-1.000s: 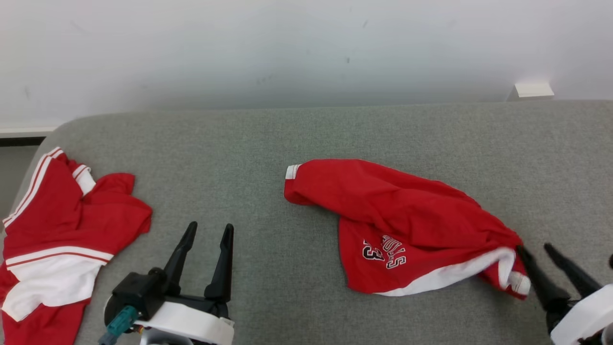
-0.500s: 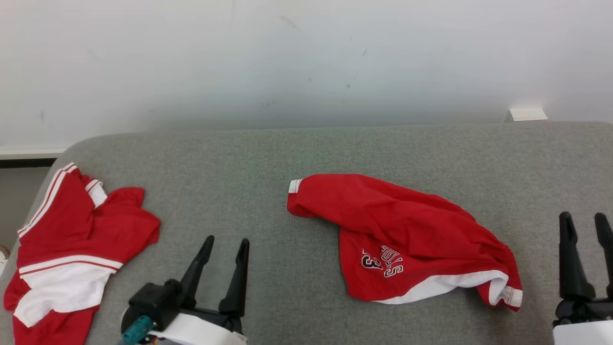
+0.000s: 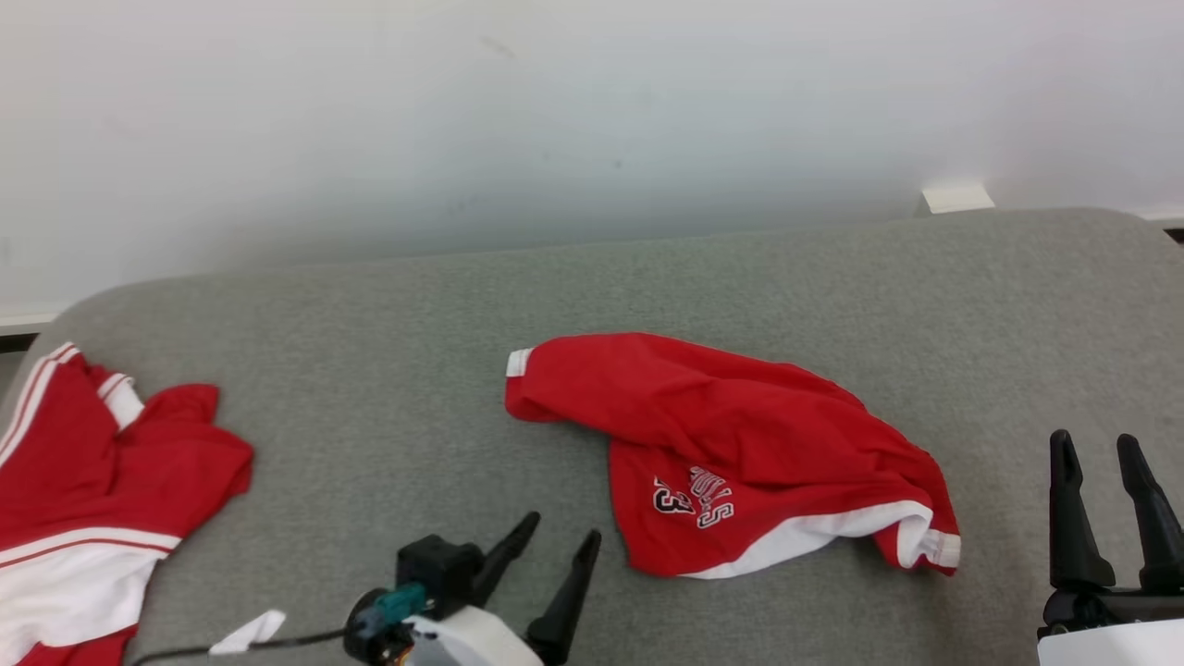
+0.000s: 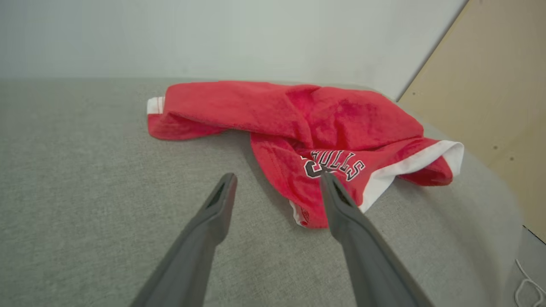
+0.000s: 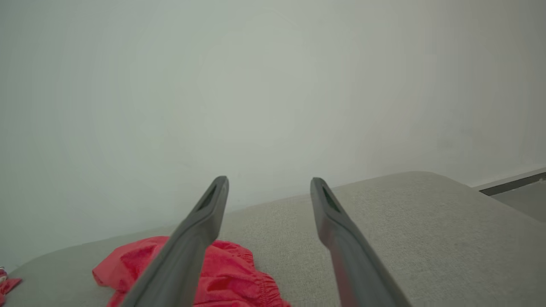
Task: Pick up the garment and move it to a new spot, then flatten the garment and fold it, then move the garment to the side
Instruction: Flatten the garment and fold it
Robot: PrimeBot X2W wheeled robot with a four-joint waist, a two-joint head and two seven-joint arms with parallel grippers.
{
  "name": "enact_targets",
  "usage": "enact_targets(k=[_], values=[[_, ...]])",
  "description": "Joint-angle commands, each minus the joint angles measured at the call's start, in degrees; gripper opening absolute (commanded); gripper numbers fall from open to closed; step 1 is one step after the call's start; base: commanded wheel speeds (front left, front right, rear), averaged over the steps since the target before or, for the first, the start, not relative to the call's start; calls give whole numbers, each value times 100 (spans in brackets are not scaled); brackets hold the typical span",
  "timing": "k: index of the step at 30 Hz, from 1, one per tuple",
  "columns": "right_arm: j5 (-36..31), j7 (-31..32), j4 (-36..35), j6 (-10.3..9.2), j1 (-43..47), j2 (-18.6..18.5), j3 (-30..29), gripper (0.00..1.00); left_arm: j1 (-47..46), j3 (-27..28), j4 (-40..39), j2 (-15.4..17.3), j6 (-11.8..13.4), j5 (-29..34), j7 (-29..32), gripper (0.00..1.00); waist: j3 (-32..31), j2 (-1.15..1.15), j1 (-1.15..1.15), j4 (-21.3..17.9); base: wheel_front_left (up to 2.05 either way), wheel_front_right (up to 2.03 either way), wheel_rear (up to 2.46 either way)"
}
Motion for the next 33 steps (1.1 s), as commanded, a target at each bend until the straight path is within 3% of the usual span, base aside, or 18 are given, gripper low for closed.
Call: enact_targets(k=[1,10,16,22,23,24,25,26,33], values=[[-8,-40,89,-10,-91,35,-3,100,-213,-203,115,119,10,-104,205,100,173,0,0,-214,0,0,0],[112,-147,499,-10,-238,137,100,100,-656,-1061,598,507,11,-290,726,100,463,0,0,-774,0,0,0],[145,-164,588,-10,-309,166,125,100,-906,-1434,844,809,11,-272,559,100,536,0,0,-942,0,0,0],[85,-168,604,-10,-346,224,125,100,-1105,-1646,962,779,11,-350,314,100,512,0,0,-934,0,0,0],[84,-169,613,-10,-355,229,149,100,-1132,-1695,992,760,10,-389,330,89,512,0,0,-921,0,0,0],[77,-168,623,-10,-362,233,175,100,-1171,-1746,1027,757,11,-406,353,48,511,0,0,-908,0,0,0],[70,-169,634,-10,-373,228,188,100,-1210,-1782,1057,747,10,-419,352,19,509,0,0,-894,0,0,0],[71,-168,647,-10,-385,222,202,100,-1236,-1814,1090,730,11,-430,343,0,506,0,0,-881,0,0,0],[75,-169,668,-10,-330,183,147,100,-1399,-1966,1097,633,11,-530,148,0,431,0,0,-640,0,0,0]])
